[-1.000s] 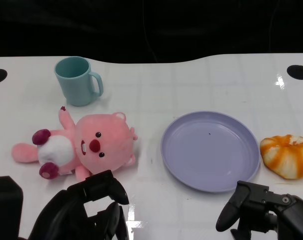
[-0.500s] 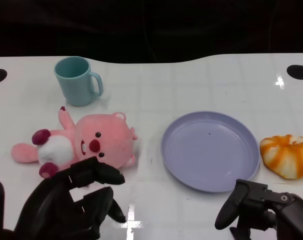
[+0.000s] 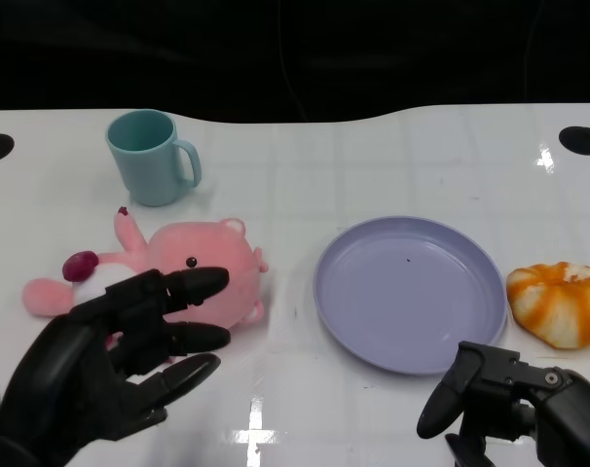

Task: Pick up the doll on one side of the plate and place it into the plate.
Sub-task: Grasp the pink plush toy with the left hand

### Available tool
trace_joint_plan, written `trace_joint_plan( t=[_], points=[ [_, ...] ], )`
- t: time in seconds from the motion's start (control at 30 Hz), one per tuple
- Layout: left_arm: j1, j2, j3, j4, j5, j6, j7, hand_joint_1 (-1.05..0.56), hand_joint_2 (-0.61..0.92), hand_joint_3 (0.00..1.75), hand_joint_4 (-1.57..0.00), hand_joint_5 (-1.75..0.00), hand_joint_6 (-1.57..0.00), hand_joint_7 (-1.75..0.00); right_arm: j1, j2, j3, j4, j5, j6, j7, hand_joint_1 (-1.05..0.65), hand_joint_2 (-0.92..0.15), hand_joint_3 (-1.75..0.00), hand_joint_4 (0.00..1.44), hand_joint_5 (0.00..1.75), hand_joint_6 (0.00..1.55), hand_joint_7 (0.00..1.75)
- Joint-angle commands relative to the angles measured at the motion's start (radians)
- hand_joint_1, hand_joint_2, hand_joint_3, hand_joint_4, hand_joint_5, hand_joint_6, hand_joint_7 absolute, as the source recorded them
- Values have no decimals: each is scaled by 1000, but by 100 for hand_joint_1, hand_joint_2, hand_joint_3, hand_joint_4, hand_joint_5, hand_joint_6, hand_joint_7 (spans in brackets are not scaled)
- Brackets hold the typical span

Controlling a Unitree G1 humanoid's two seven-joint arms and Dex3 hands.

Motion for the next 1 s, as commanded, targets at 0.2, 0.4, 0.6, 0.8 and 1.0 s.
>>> trace_joint_plan(
  t=[0.2,0.4,0.6,0.8,1.0],
  points=[
    [-76,137,7,69,269,-217,-27,-68,92,15,-11,-65,-36,-1,-4,2,6,9,7,-3,-3,-11,-59,-105,64,166,57,137],
    [-128,235,-12,80,522,-270,5,-69,92,15,-1,-61,-29,0,-4,2,11,10,4,-6,-4,-11,-60,-105,64,166,56,136],
    [-166,292,-28,100,713,-280,10,-68,92,9,0,-48,-25,0,-4,1,11,8,4,-2,-5,-12,-59,-105,64,166,57,136],
    [-235,342,-85,106,950,-212,-10,-71,92,6,0,-33,-19,0,-3,1,8,5,11,4,-4,-10,-60,-105,64,165,57,135],
    [-318,363,-168,167,1111,-146,-47,-71,92,6,-1,-28,-10,0,-3,-1,9,4,6,7,-4,-10,-61,-104,63,166,57,135]
  ],
)
